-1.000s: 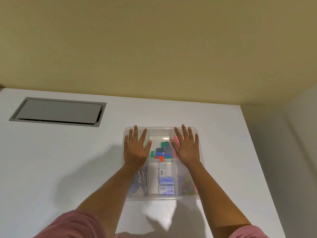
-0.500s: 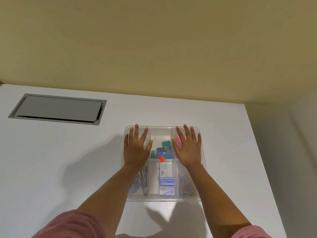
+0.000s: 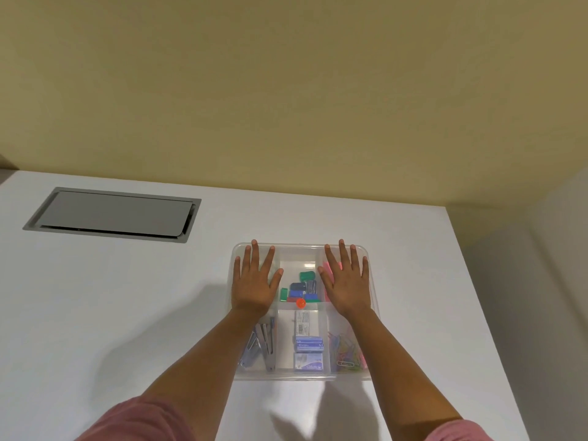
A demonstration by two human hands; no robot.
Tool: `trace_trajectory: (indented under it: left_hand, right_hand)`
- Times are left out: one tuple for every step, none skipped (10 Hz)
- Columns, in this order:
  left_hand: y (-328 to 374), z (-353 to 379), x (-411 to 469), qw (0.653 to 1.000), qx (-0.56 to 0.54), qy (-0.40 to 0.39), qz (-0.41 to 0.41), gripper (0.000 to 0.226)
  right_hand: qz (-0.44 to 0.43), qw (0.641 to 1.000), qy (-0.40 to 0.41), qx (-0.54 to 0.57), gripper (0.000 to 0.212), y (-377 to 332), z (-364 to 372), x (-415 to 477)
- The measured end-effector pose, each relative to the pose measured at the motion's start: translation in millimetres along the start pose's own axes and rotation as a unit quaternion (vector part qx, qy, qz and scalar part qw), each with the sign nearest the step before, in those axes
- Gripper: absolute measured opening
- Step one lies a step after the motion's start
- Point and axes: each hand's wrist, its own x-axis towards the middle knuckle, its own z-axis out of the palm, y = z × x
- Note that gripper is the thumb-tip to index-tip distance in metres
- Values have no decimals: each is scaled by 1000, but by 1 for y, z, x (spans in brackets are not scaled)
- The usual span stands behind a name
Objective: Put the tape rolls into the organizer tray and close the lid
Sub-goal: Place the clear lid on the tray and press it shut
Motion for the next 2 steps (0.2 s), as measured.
trace_trajectory:
  left_hand:
    - [4,-8,-1,999,-6,-37,4,62]
    - [6,-15,0,999,-15,-29,15,59]
  right_hand:
    - [-2,999,-23,24,78,-2,-9,-5]
    - [3,998,-25,57,63,-3,-18,-4]
